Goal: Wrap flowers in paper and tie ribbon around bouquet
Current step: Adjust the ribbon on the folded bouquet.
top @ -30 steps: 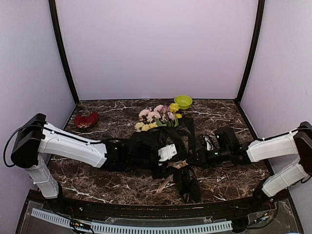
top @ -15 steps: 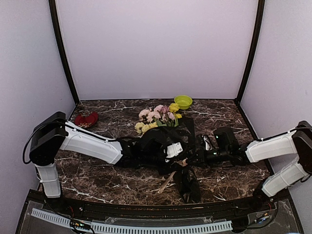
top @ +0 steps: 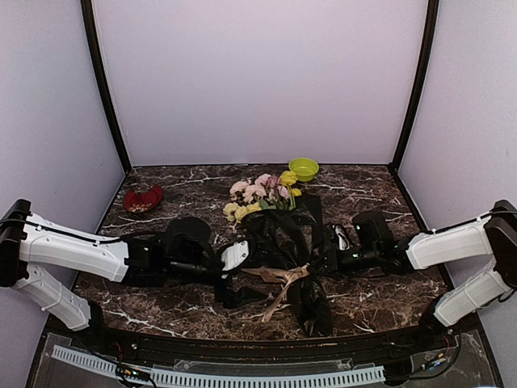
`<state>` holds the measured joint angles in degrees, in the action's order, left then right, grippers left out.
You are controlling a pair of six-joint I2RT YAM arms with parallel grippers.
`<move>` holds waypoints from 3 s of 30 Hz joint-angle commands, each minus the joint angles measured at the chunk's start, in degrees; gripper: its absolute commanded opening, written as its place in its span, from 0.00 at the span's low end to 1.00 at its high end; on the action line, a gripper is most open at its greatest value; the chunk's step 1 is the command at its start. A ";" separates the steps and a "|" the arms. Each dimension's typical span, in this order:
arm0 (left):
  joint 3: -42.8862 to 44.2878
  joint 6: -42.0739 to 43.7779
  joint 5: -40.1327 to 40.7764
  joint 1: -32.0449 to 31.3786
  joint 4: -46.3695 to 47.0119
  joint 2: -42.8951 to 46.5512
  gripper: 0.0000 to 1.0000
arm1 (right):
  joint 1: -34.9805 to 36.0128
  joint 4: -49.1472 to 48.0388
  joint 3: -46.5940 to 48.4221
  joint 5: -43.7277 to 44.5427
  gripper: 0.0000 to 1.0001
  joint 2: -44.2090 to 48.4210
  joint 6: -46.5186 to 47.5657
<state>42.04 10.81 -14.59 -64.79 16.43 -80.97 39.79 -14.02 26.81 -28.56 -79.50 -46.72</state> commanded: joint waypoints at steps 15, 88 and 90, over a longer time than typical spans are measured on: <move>-24.28 -4.19 22.24 0.20 -6.73 36.65 0.99 | 1.78 1.36 2.85 -0.04 0.00 -0.33 3.39; 12.67 -1.06 6.99 0.19 7.61 -25.51 0.00 | -0.22 8.76 2.82 5.26 0.00 6.86 5.85; 12.38 -0.98 6.79 0.19 7.90 -25.51 0.00 | -0.69 9.10 2.58 5.28 0.00 7.60 5.98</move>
<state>56.03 9.82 -7.46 -64.73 24.12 -109.36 40.42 -4.78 29.98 -25.30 -74.56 -41.17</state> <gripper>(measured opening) 0.006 0.004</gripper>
